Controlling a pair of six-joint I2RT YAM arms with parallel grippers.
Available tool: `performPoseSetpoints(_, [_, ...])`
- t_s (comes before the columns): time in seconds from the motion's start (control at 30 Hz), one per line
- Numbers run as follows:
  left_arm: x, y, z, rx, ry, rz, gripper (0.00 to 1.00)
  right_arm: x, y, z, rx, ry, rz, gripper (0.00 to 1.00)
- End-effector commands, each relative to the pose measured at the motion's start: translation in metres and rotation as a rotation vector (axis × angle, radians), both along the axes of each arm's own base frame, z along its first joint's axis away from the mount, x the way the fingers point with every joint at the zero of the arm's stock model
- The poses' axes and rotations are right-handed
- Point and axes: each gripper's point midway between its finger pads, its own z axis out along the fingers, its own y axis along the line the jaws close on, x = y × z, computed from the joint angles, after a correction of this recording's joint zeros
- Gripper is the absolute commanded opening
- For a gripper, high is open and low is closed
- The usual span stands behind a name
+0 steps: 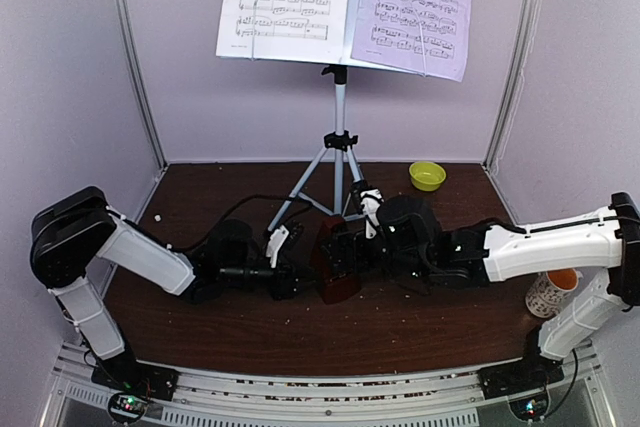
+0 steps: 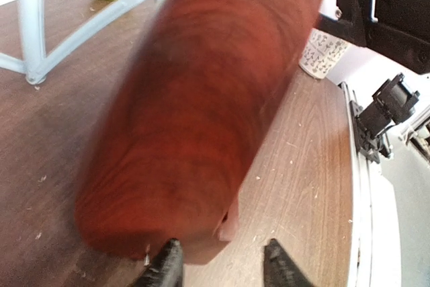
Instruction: Set up the instrument practice props
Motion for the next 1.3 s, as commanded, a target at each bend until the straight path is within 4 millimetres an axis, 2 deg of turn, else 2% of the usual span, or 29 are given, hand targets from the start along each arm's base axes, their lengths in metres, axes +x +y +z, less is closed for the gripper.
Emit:
performPoseSetpoints(0.0, [0.006, 0.019, 0.035, -0.120, -0.126, 0.066, 0.51, 0.015, -0.005, 0.004, -0.003, -0.027, -0.137, 1.00])
performPoseSetpoints(0.13, [0.019, 0.048, 0.031, -0.096, -0.152, 0.182, 0.67, 0.019, 0.004, 0.000, -0.027, -0.052, -0.118, 1.00])
performPoseSetpoints(0.23, [0.031, 0.063, 0.023, -0.050, -0.145, 0.243, 0.74, 0.022, 0.012, -0.004, -0.054, -0.056, -0.105, 0.99])
performPoseSetpoints(0.47, [0.035, 0.087, 0.045, -0.109, -0.282, 0.343, 0.79, 0.032, 0.018, -0.011, -0.086, -0.073, -0.133, 0.92])
performPoseSetpoints(0.57, [0.038, 0.095, 0.048, -0.089, -0.316, 0.382, 0.79, 0.039, 0.017, -0.015, -0.107, -0.079, -0.161, 0.88])
performPoseSetpoints(0.77, [0.039, 0.100, 0.041, 0.019, -0.374, 0.367, 0.80, 0.047, 0.014, -0.027, -0.150, -0.063, -0.187, 0.83])
performPoseSetpoints(0.87, [0.035, 0.099, 0.036, 0.055, -0.408, 0.328, 0.80, 0.049, 0.013, -0.027, -0.129, -0.051, -0.189, 0.73])
performPoseSetpoints(1.03, [0.029, 0.093, 0.027, 0.087, -0.446, 0.263, 0.79, 0.050, 0.012, -0.013, -0.073, -0.052, -0.173, 0.56])
performPoseSetpoints(1.27, [0.028, 0.077, 0.010, 0.139, -0.405, 0.227, 0.72, 0.048, 0.010, 0.019, 0.028, -0.078, -0.146, 0.41])
